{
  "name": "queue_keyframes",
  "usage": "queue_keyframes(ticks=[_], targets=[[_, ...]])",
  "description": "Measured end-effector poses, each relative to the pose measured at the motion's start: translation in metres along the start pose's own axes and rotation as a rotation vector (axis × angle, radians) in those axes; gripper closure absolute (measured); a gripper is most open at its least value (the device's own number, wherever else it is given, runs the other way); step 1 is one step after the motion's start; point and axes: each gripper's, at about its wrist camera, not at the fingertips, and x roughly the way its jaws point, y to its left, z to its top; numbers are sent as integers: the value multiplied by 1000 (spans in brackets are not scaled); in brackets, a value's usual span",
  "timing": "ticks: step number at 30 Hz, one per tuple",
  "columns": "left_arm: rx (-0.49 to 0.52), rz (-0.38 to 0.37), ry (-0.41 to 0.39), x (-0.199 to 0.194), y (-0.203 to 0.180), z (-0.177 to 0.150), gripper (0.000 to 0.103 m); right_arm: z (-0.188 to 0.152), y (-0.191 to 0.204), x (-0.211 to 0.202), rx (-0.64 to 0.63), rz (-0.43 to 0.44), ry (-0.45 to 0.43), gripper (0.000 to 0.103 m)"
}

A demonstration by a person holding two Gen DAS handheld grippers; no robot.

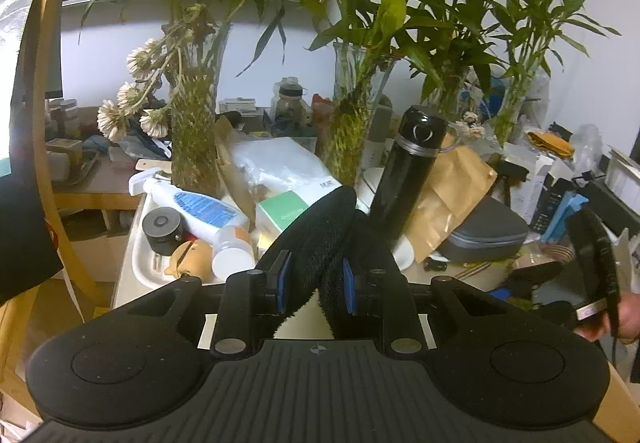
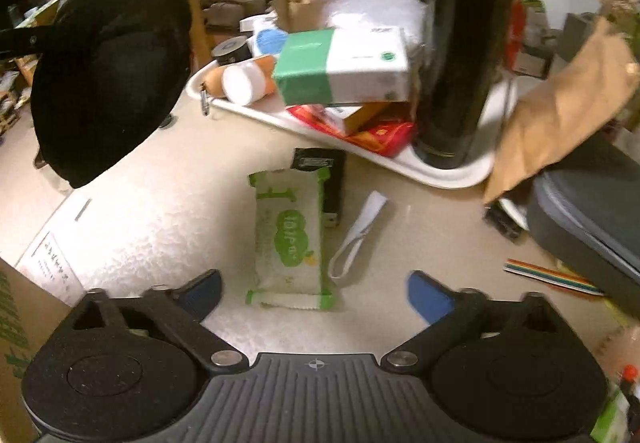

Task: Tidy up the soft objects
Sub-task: 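Grasp the green-and-white wipes packet with the right gripper while the left holds the earmuff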

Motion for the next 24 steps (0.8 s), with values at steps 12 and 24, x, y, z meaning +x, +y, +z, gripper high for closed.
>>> queue_keyframes(ticks=[12, 24], targets=[[2, 15, 9, 1, 7, 1, 77, 11, 14, 40, -124, 63, 4, 23], [25, 24, 17, 4, 9, -1, 77, 18, 20, 85, -169, 27, 51, 49]])
